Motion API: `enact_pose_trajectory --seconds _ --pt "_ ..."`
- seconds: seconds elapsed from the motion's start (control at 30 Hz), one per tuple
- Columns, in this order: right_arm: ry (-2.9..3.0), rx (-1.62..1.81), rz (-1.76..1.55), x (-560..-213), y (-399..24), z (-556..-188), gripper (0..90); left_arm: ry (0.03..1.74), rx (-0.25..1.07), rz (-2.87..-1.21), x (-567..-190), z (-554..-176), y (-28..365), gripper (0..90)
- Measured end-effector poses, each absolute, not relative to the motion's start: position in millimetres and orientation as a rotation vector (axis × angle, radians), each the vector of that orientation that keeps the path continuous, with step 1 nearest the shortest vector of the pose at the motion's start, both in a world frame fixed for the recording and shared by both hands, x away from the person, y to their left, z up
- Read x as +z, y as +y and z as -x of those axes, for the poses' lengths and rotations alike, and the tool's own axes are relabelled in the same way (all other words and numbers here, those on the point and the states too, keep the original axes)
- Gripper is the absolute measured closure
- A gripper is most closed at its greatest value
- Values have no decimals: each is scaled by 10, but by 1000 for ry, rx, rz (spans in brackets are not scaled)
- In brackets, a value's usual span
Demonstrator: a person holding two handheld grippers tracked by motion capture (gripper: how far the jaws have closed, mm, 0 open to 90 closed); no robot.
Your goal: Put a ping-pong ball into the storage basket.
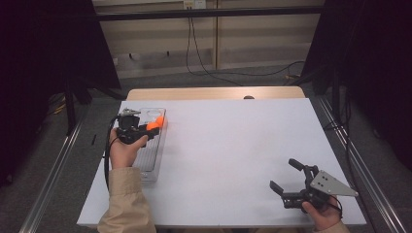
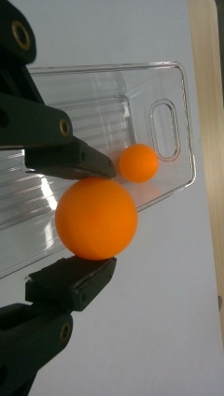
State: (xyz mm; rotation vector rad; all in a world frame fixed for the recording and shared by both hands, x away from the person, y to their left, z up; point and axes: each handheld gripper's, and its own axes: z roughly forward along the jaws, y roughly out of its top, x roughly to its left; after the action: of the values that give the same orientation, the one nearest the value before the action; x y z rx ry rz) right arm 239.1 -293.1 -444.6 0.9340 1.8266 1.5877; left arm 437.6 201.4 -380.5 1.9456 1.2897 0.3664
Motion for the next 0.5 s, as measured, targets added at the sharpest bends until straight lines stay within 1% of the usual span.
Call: enact_pose_trajectory --seconds 0.5 --pt "1826 1589 -932 -4446 -2929 -2394 25 1332 374 -1950 -3866 -4389 2082 508"
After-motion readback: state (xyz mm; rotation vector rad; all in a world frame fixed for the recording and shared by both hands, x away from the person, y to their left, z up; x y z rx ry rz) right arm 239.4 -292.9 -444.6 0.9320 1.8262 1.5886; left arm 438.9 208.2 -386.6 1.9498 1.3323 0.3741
